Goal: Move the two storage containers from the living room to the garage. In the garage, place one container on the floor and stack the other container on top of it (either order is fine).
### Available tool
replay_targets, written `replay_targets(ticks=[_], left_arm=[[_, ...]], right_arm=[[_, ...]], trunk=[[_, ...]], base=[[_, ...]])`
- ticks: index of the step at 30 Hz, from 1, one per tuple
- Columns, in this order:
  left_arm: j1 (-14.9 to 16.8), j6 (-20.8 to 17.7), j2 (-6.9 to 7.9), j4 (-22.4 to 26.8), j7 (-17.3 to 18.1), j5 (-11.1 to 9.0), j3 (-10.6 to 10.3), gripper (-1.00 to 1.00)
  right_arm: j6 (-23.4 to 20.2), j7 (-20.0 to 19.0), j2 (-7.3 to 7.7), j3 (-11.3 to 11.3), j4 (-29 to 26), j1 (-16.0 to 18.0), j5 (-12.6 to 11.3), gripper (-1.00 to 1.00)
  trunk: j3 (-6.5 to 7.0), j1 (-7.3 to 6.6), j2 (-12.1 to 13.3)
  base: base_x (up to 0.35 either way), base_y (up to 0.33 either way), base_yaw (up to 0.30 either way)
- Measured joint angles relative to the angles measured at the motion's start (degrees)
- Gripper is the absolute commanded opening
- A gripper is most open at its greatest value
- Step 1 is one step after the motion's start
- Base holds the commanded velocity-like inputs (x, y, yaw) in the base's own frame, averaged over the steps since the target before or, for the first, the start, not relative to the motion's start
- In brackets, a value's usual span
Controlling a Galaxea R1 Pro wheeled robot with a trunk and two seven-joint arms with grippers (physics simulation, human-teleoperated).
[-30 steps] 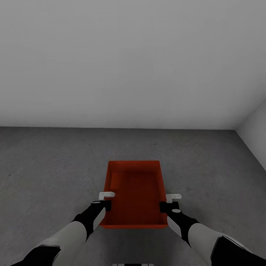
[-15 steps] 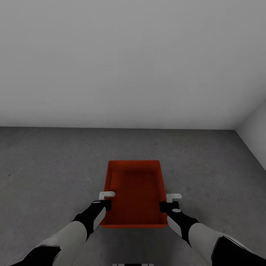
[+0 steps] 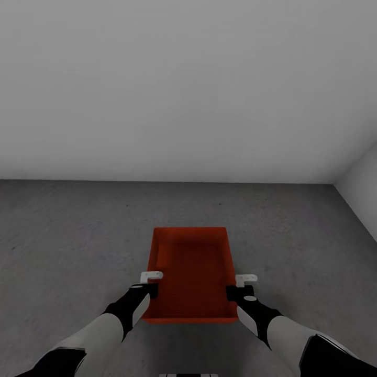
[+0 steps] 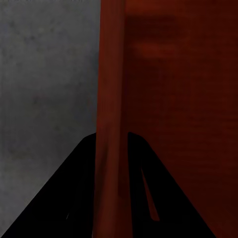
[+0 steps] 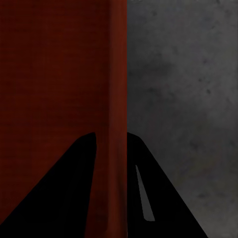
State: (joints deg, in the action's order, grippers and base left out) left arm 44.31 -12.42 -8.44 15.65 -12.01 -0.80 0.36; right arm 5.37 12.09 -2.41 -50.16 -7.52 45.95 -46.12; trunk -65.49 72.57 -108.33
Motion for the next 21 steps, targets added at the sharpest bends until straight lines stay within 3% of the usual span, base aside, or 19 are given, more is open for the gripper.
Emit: replay_targets(ticks=[21], left_arm=[[0.00, -0.04, 0.08, -0.06, 0.05, -0.14, -0.10, -1.00]], right_arm=[[0.00, 0.01, -0.12, -0.01, 0.17, 0.01, -0.03, -1.00]], trunk=[[0.00, 0.00, 0.00]], base=[[0.000, 0.000, 0.000]])
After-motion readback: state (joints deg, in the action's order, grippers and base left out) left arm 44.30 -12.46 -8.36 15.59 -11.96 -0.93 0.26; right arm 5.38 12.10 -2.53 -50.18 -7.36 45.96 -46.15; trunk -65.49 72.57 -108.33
